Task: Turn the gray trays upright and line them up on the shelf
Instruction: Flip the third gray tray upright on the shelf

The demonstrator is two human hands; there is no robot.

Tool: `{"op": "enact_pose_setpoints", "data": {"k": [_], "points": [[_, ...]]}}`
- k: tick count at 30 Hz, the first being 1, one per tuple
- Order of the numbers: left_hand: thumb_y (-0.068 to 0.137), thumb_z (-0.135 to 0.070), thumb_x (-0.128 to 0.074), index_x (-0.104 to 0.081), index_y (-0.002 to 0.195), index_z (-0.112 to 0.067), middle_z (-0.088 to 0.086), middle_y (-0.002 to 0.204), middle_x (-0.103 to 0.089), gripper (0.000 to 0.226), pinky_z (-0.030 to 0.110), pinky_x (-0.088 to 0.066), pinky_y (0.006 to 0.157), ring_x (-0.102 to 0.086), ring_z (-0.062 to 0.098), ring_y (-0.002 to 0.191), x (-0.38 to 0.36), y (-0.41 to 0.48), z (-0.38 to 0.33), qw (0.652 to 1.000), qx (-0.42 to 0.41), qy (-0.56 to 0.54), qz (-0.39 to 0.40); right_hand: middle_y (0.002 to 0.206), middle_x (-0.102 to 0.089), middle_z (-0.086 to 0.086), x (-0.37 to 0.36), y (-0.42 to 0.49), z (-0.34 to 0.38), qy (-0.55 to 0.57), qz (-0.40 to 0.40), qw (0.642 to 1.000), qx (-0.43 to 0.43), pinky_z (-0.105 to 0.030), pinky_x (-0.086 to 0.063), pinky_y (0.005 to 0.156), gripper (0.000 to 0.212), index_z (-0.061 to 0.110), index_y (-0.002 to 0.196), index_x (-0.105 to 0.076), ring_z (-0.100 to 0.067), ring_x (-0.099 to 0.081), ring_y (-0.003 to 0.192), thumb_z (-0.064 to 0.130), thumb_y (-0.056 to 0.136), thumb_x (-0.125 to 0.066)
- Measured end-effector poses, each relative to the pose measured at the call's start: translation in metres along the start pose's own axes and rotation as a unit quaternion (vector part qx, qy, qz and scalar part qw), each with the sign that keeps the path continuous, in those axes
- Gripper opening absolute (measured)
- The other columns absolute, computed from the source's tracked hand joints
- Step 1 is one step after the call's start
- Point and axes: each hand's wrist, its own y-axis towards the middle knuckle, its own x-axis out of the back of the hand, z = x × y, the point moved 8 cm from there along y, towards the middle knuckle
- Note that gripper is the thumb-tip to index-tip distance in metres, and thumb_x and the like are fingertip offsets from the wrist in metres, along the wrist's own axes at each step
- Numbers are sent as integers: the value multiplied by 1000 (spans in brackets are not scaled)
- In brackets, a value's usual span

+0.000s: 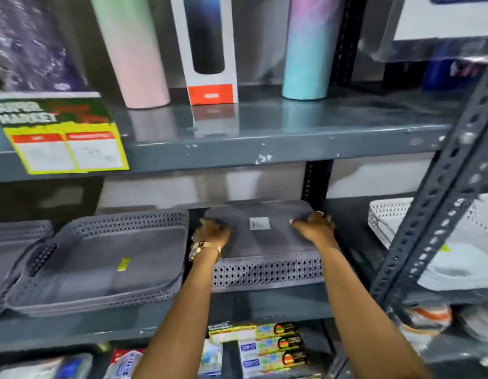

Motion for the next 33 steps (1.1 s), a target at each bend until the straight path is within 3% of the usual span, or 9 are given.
{"op": "enact_pose_setpoints", "data": {"k": [4,7,11,14,18,21,26,30,33], "points": [[83,-73,-32,-39,139,-6,29,143,-42,88,54,-38,107,-43,47,130,10,-25,-4,993,6,-60,-104,142,-46,-21,8,10,-4,68,-16,998,10,-44,-33,108,74,1,126,-55,-40,-41,131,63,86,-46],[80,-77,-28,-27,148,-6,29,152,-29,98,53,-28,115,-32,43,139,28,-46,-20,967,-46,-194,-159,138,-50,-24,22,19,-8,195,-70,978,-6,-52,-37,105,103,3,129,-53,-43,-46,125,84,69,-34],[97,-47,-33,-37,144,-7,28,151,-28,63,40,-21,116,-26,39,140,68,-60,-48,906,-101,-335,-239,133,-50,-23,60,19,6,359,-142,922,33,-46,-37,106,86,11,131,-51,-38,-47,120,77,77,-34],[98,-45,-28,-50,129,-2,27,136,-47,57,31,-33,96,-44,37,126,91,-70,-52,880,-109,-375,-269,120,-57,-13,71,13,8,446,-144,883,44,-46,-42,100,84,11,125,-52,-33,-54,109,78,79,-28],[94,-60,-19,-50,133,-16,19,139,-52,66,43,-38,103,-49,37,126,81,-76,-29,894,-42,-389,-216,143,-46,-9,39,6,-7,512,-58,856,-35,-54,-40,105,103,16,140,-38,-35,-47,126,87,65,-33],[82,-77,-20,-47,136,-21,20,139,-53,82,52,-36,110,-49,39,126,67,-77,-7,905,7,-384,-185,147,-41,-11,22,3,-15,528,-52,846,-57,-52,-37,108,93,13,142,-35,-35,-43,130,77,75,-42],[96,-51,-28,-53,126,-11,12,96,-62,55,44,-46,93,-57,33,106,59,-86,11,902,37,-387,-187,133,-51,-8,7,-10,-33,570,-87,814,-69,-34,-33,91,63,9,128,-51,-20,-46,110,57,86,-49],[97,-52,-31,-48,134,-9,19,139,-50,59,46,-34,105,-45,37,129,43,-94,20,920,70,-356,-147,133,-51,-9,-13,-22,-57,601,-105,784,-109,-39,-36,101,64,12,128,-51,-25,-47,123,58,84,-53],[94,-42,-48,-53,121,-4,24,124,-60,47,44,-41,95,-54,41,115,30,-92,31,951,62,-276,-123,139,-49,-15,-21,-27,-73,538,-133,823,-125,-44,-38,107,63,10,136,-43,-34,-48,127,47,87,-58]]}}
